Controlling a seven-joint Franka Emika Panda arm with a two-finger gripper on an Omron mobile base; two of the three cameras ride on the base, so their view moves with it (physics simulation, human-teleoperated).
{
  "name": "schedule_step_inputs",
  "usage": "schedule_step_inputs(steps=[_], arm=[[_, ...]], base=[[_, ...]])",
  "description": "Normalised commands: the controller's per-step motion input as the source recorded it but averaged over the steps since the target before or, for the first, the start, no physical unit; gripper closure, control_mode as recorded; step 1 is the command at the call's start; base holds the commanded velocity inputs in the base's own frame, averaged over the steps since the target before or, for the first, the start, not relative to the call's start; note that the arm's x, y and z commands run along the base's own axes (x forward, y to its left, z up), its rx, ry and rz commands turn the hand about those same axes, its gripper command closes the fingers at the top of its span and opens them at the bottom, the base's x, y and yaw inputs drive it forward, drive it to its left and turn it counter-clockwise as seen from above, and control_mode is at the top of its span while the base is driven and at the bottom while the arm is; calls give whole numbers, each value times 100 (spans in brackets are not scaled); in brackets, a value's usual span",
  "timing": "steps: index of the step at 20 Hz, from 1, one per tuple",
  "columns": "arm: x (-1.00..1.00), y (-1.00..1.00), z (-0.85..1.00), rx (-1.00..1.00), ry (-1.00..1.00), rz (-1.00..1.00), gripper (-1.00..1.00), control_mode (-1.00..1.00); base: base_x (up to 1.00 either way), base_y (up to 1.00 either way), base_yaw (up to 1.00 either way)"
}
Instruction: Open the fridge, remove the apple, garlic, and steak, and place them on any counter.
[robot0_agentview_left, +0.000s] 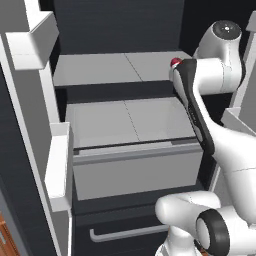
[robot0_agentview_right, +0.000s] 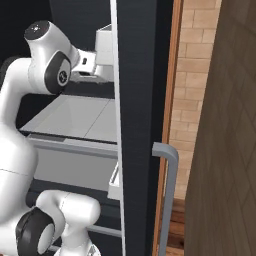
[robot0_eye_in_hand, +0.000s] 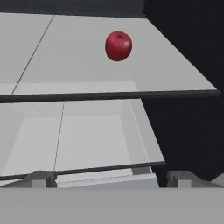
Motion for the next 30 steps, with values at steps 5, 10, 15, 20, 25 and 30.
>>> schedule_step_inputs(steps=[5, 10, 15, 20, 25, 30], arm=[[43, -26, 5, 4, 0, 0, -100, -100], [49, -20, 0, 1, 0, 0, -100, -100], [48, -3, 0, 0, 0, 0, -100, -100], [36, 0, 0, 2, 1, 0, -100, -100], [24, -12, 0, 5, 0, 0, -100, -100], [34, -9, -2, 1, 0, 0, -100, -100]], base=[[0, 0, 0], [0, 0, 0], [0, 0, 0], [0, 0, 0], [0, 0, 0], [0, 0, 0]])
